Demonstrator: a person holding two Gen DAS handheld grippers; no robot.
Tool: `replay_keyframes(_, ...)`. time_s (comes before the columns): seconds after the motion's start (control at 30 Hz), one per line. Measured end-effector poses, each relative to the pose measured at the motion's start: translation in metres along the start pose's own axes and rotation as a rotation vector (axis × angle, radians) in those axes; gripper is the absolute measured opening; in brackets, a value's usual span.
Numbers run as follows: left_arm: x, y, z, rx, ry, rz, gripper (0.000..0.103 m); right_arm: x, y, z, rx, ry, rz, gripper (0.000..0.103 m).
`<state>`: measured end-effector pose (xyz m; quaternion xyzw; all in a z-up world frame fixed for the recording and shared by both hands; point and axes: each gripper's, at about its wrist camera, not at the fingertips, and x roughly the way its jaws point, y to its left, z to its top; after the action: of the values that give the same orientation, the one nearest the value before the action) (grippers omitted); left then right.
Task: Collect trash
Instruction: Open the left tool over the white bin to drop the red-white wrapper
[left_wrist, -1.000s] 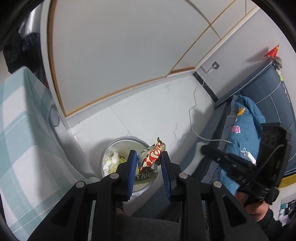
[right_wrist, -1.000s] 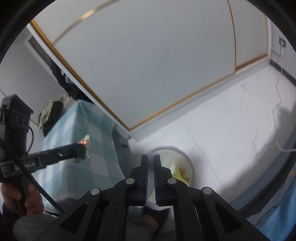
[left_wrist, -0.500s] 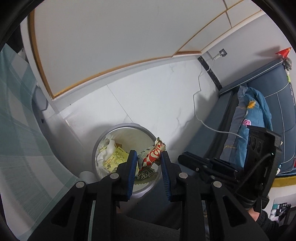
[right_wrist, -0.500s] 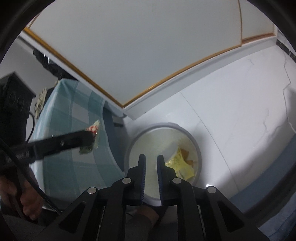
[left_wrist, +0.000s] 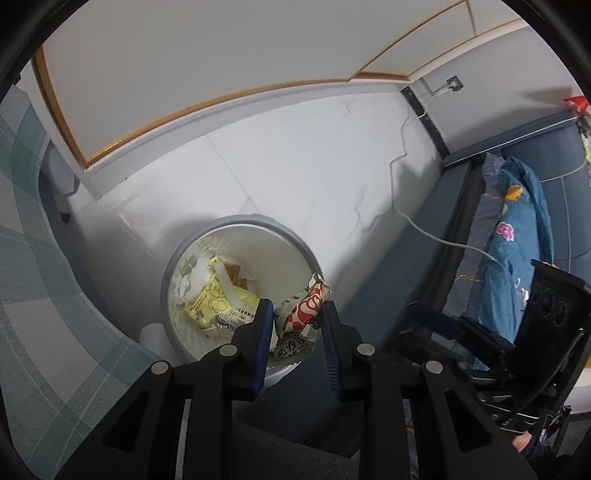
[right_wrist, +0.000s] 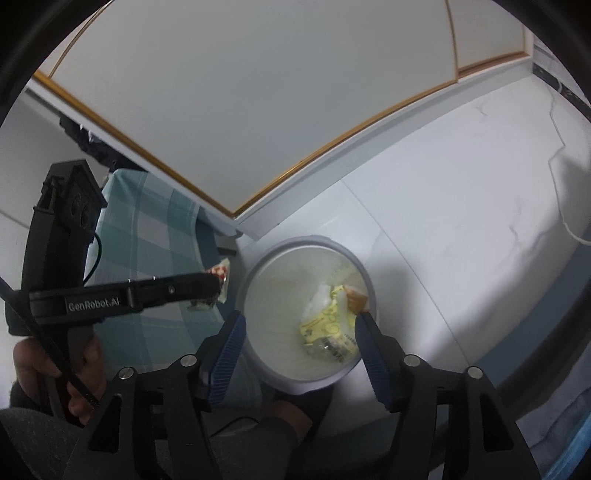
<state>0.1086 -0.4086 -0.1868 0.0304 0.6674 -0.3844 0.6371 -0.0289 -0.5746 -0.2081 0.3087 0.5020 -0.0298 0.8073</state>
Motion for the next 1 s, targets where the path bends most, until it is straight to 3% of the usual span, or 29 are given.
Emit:
replay_keyframes(0.17,0.005,-0.006,0.0,0.027,0.026,0.064,0.021,-0.002,0.0,0.004,0.023,-0.018,-0.014,0.067)
replay_keyframes(0.4,0.016,-0.001,0.002,0.014,0.052,0.087,0.022,0.001,-0.004,0.004,0.048,-0.012,-0.006,0.071)
replay_keyframes(0.6,0.028,0.003,0.0,-0.01,0.122,0.142,0.023,0.004,-0.007,0.001,0.069,0.01,-0.015,0.073)
replay_keyframes(0.7,0.027,0.005,0.0,-0.026,0.119,0.13,0.023,0.006,-0.008,0.0,0.075,0.013,-0.013,0.073)
replay_keyframes(0.87,0.017,0.011,0.0,-0.064,0.073,0.118,0.044,0.005,-0.008,-0.002,0.088,0.008,-0.017,0.077)
replay_keyframes(1.0,-0.001,0.012,-0.001,-0.085,-0.013,0.136,0.051,0.0,-0.007,-0.001,0.091,-0.006,-0.012,0.081)
